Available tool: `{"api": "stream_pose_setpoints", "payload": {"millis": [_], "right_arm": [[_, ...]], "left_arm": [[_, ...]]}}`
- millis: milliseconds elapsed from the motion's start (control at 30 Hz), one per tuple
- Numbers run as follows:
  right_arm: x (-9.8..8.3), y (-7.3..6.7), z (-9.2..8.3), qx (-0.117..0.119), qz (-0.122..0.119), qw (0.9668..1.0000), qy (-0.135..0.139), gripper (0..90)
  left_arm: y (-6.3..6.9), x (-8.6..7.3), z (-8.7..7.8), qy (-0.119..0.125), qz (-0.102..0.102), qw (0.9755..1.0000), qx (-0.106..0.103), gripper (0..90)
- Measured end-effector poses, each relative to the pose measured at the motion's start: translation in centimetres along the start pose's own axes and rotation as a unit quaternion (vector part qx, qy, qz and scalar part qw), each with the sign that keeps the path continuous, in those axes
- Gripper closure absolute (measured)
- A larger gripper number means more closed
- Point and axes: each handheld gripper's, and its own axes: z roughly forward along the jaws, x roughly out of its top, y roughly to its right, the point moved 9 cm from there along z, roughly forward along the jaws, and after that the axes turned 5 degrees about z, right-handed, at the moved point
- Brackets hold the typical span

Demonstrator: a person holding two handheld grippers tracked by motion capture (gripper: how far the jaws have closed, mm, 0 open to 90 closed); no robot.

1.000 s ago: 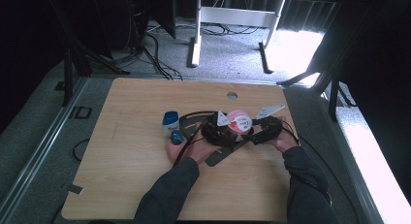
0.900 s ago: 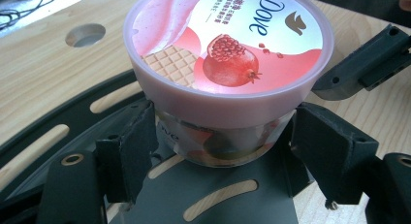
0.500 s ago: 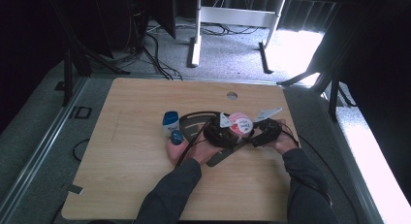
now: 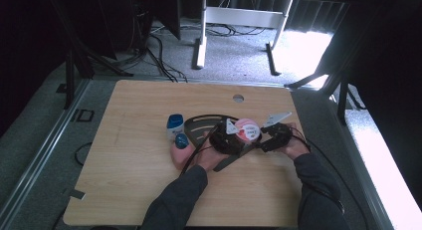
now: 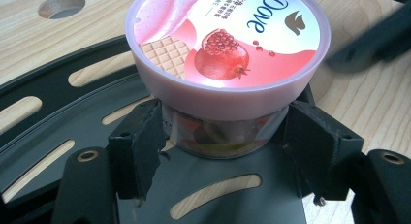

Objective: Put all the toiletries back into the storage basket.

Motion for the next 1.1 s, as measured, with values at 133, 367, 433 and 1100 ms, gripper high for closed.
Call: {"api": "stream_pose_setpoints", "payload": {"millis": [133, 367, 433, 1100], "right_arm": [[-0.3, 0.4, -0.5, -0.011, -0.001, 0.9998, -0.018, 24.8], [-3.3, 1.1, 1.5, -0.008, 0.032, 0.9982, -0.051, 32.4], [-3.4, 0.9, 1.8, 0.004, 0.034, 0.9981, -0.05, 35.7], [-4.6, 0.7, 1.1, -0.015, 0.066, 0.9975, -0.021, 37.9]], "left_arm": [[0.0, 0.0, 0.0, 0.003, -0.003, 1.0, 0.001, 32.5], [0.0, -0.1, -0.2, 0.003, 0.001, 1.0, -0.001, 35.9], [0.1, 0.0, -0.2, 0.004, -0.002, 1.0, -0.005, 36.5], [0.9, -0.4, -1.5, 0.01, -0.025, 0.9994, -0.023, 43.2]]}}
